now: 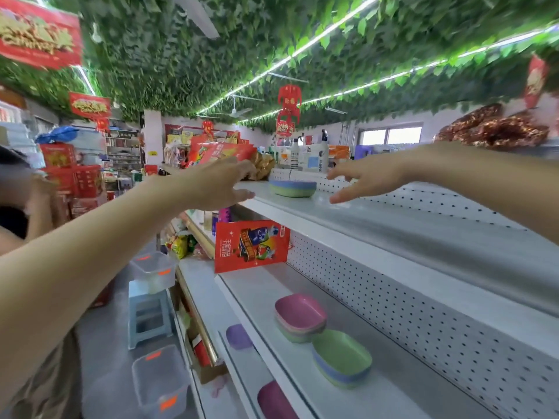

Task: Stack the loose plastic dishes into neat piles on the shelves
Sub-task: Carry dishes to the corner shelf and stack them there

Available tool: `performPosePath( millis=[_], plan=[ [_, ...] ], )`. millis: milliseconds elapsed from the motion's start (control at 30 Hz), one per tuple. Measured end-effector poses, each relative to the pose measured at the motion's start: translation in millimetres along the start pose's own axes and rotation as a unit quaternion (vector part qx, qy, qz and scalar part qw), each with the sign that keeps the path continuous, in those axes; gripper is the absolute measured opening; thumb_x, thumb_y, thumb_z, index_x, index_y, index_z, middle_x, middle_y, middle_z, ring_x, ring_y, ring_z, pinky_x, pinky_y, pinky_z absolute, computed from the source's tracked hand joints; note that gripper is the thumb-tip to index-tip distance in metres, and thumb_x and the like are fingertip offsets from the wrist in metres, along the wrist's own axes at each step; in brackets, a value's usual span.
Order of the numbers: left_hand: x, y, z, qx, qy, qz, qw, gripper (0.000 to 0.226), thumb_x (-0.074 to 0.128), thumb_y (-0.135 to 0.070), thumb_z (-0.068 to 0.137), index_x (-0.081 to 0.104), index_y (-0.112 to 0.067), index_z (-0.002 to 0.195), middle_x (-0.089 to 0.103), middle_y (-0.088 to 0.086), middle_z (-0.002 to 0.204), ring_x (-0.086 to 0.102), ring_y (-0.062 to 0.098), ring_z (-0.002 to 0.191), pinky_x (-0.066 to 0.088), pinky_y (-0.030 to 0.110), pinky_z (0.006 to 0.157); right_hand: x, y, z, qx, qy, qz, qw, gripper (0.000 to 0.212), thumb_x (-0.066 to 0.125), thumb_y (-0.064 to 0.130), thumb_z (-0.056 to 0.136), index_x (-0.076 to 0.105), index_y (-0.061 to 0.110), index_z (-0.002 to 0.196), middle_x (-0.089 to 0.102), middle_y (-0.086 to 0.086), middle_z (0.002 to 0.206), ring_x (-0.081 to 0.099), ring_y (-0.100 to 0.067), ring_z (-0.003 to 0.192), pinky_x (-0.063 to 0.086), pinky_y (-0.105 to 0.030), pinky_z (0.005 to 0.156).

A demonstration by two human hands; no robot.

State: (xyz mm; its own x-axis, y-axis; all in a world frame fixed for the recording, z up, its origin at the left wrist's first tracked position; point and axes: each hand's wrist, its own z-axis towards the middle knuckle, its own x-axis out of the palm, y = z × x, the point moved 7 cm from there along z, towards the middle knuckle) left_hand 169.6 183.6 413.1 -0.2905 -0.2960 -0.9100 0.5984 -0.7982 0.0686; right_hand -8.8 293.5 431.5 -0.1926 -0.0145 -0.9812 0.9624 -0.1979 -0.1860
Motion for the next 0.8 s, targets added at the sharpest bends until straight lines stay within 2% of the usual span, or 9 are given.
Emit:
performPosePath(
  millis=[133, 233, 367, 467, 567, 667, 800],
  plan=[
    [35.8, 41.8, 54.6, -0.008, 0.027, -0.027, 0.999, 0.062, 0.050, -0.042, 0.091, 0.027, -0.019, 0.144, 0.031, 0.012, 0.147, 0.041, 0.031, 0.127, 0.033, 0.045, 0.107, 25.2, -4.5, 76.5, 0.022, 0.022, 0.023, 0.999, 0.078, 0.039, 0.061, 0.089, 0.015, 0.018, 0.150, 0.016, 0.000, 0.157, 0.024, -0.021, 0.142, 0.019, -0.035, 0.116],
    [58.9, 76.4, 103.0, -0.013, 0.019, -0.080, 0.997, 0.063, 0.051, -0.045, 0.089, 0.030, -0.017, 0.142, 0.039, 0.013, 0.141, 0.048, 0.028, 0.120, 0.040, 0.040, 0.102, 43.9, -17.1, 130.4, 0.048, 0.028, 0.123, 0.991, 0.081, 0.040, 0.059, 0.089, 0.010, 0.016, 0.150, 0.015, 0.001, 0.158, 0.024, -0.020, 0.141, 0.019, -0.031, 0.113],
    [86.4, 105.6, 174.0, 0.000, -0.017, -0.153, 0.988, 0.063, 0.052, -0.042, 0.091, 0.031, -0.013, 0.142, 0.044, 0.011, 0.139, 0.048, 0.026, 0.122, 0.037, 0.031, 0.094, 58.9, -50.7, 188.4, 0.125, -0.007, 0.184, 0.975, 0.085, 0.041, 0.061, 0.088, 0.005, 0.015, 0.150, 0.014, -0.002, 0.158, 0.024, -0.021, 0.141, 0.022, -0.031, 0.111],
    [121.4, 112.7, 222.9, 0.029, 0.019, -0.222, 0.974, 0.067, 0.054, -0.044, 0.089, 0.027, -0.017, 0.144, 0.042, 0.009, 0.142, 0.048, 0.024, 0.123, 0.037, 0.029, 0.092, 68.4, -71.5, 220.0, 0.168, -0.017, 0.214, 0.962, 0.086, 0.043, 0.060, 0.088, 0.005, 0.015, 0.150, 0.014, -0.003, 0.158, 0.024, -0.021, 0.141, 0.022, -0.031, 0.111],
    [147.9, 122.6, 263.3, 0.038, 0.062, -0.275, 0.959, 0.067, 0.057, -0.047, 0.086, 0.029, -0.024, 0.142, 0.042, 0.004, 0.140, 0.046, 0.020, 0.124, 0.037, 0.028, 0.096, 68.7, -80.2, 246.0, 0.168, -0.034, 0.255, 0.952, 0.080, 0.045, 0.056, 0.089, 0.007, 0.021, 0.150, 0.018, -0.002, 0.156, 0.027, -0.019, 0.140, 0.025, -0.030, 0.109],
    [165.0, 131.7, 301.0, 0.051, 0.101, -0.298, 0.948, 0.069, 0.062, -0.050, 0.080, 0.035, -0.028, 0.139, 0.042, 0.001, 0.141, 0.044, 0.018, 0.126, 0.038, 0.038, 0.106, 76.4, -82.9, 274.7, 0.162, -0.025, 0.268, 0.949, 0.077, 0.048, 0.057, 0.087, 0.013, 0.026, 0.148, 0.027, 0.001, 0.152, 0.037, -0.017, 0.132, 0.031, -0.027, 0.103],
    [186.2, 134.3, 330.4, 0.072, 0.138, -0.332, 0.930, 0.074, 0.067, -0.044, 0.078, 0.030, -0.028, 0.141, 0.053, 0.006, 0.129, 0.053, 0.021, 0.118, 0.040, 0.041, 0.105, 86.6, -87.6, 303.8, 0.162, -0.031, 0.294, 0.942, 0.076, 0.054, 0.054, 0.085, 0.020, 0.025, 0.146, 0.039, 0.007, 0.136, 0.040, -0.010, 0.110, 0.031, -0.022, 0.089]
  ],
)
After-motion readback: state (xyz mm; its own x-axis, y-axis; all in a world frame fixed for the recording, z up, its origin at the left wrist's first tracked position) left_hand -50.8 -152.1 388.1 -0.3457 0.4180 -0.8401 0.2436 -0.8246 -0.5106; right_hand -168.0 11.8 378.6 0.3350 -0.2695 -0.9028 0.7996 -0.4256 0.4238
